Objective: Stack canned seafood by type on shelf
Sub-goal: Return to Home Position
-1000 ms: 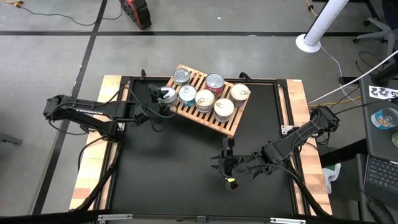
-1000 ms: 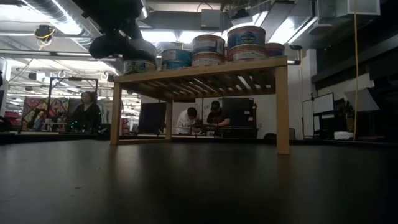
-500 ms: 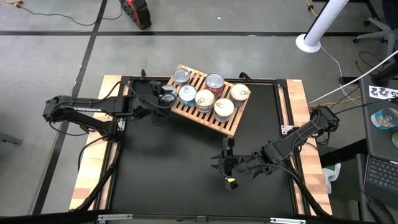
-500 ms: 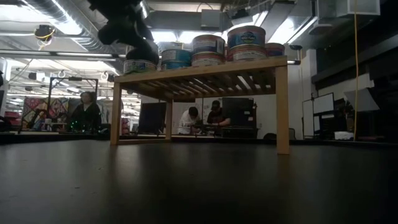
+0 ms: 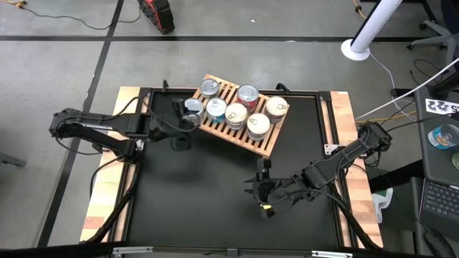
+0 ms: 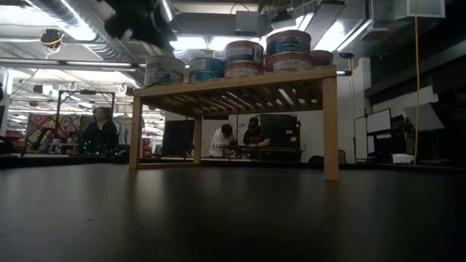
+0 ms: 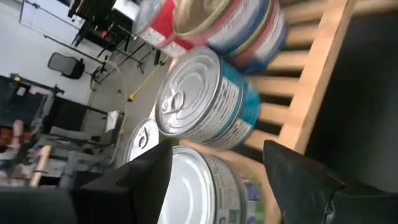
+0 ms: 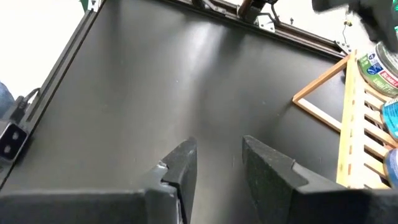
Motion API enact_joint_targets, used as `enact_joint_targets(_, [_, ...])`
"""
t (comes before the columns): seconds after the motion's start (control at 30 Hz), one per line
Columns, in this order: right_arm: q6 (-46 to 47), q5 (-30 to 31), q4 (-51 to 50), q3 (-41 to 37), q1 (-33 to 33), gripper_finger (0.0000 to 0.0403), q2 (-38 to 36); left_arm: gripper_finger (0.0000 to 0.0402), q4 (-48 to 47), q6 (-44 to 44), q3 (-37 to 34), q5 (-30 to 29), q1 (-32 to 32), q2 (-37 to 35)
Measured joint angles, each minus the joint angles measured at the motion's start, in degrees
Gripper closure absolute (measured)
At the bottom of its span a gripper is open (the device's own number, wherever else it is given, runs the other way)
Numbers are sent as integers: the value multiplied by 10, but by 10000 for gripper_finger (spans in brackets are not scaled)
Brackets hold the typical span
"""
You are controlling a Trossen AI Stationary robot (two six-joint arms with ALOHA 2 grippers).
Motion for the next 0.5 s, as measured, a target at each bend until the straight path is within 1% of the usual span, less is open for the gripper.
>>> enact_joint_targets(0.1, [0, -3, -13, -1, 0, 276, -17, 153, -5, -23, 20, 16, -22, -18])
enact_joint_targets(0.17, [-1, -2, -28, 0, 0, 276, -37, 153, -11, -23, 40, 32, -34, -39])
enact_joint_targets(0.27, [-1, 1, -53, 0, 0, 276, -71, 153, -25, -39, 69, 37, -47, -78])
enact_joint_targets(0.37, [-2, 1, -87, 0, 0, 276, -115, 153, -43, -90, 84, 37, -54, -131])
enact_joint_targets(0.43, [-3, 4, -114, 0, 0, 276, -145, 153, -69, -139, 80, 40, -57, -170])
enact_joint_targets(0.5, [-18, 15, -123, -11, 0, 276, -174, 153, -105, -189, 66, 56, -58, -211])
